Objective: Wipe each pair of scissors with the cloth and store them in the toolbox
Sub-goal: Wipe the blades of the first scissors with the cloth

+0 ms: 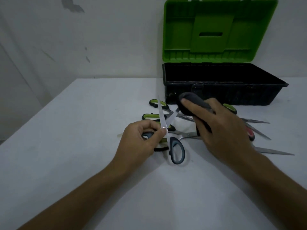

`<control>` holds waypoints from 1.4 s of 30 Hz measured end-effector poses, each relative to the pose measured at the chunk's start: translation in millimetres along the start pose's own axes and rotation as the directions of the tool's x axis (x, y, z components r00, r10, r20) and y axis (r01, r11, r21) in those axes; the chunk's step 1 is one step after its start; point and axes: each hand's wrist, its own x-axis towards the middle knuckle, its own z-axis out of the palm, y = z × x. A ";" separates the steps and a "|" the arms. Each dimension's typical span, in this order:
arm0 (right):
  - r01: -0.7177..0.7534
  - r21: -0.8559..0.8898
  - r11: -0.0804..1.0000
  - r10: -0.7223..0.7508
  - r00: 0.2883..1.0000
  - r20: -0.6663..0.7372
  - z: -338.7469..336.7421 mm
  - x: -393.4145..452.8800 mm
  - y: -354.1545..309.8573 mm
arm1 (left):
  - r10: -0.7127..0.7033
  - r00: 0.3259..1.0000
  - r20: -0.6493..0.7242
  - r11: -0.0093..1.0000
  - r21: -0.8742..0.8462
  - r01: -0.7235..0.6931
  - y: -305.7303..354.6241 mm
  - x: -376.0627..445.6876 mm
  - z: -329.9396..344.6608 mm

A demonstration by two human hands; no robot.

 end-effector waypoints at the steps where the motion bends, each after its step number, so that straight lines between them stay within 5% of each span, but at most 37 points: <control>1: 0.091 0.015 0.996 -0.091 0.995 0.037 -1.1 -2.6 -2.0 | 0.007 1.000 -0.008 1.000 -0.014 -0.008 0.4 0.7 -0.3; 4: 0.178 0.032 0.983 -0.181 0.979 0.091 1.1 -3.1 -7.5 | 0.051 0.998 -0.030 0.999 -0.007 -0.051 1.7 1.0 -4.7; 7: -0.116 -0.005 0.993 0.116 0.993 0.016 -1.0 5.1 5.9 | 0.030 0.999 -0.028 0.999 -0.039 -0.031 6.4 0.9 -10.6; 9: -0.179 -0.022 0.984 0.179 0.984 -0.021 -8.9 2.4 11.2 | -0.001 1.000 -0.029 0.999 -0.049 0.000 9.5 1.5 -12.5; 14: 0.120 0.007 0.993 -0.120 0.992 0.033 -15.9 -1.2 -21.9 | -0.075 0.997 -0.021 0.996 -0.055 0.073 8.7 2.5 -11.7; 17: 0.160 0.000 0.987 -0.159 0.975 0.156 -7.2 -0.9 -37.3 | -0.031 1.000 -0.003 0.998 -0.050 0.031 13.9 -2.4 -13.0; 24: -0.161 -0.117 0.980 0.156 0.986 -0.051 -25.2 6.5 -5.2 | -0.117 0.992 0.056 0.990 -0.077 0.121 25.7 -1.9 -21.9; 30: 0.183 0.014 0.983 -0.183 0.969 0.166 -25.0 -2.2 -33.2 | -0.071 0.997 0.030 0.997 -0.028 0.072 23.2 -5.3 -16.0; 37: -0.158 -0.108 0.982 0.164 0.985 0.056 -27.1 5.0 -9.4 | -0.047 0.998 0.051 0.999 -0.019 0.048 23.2 -11.0 -3.0; 42: 0.115 0.048 0.992 -0.123 0.971 0.207 -23.9 -5.6 -28.7 | 0.013 1.000 0.022 1.000 0.026 -0.013 18.8 -11.3 -2.3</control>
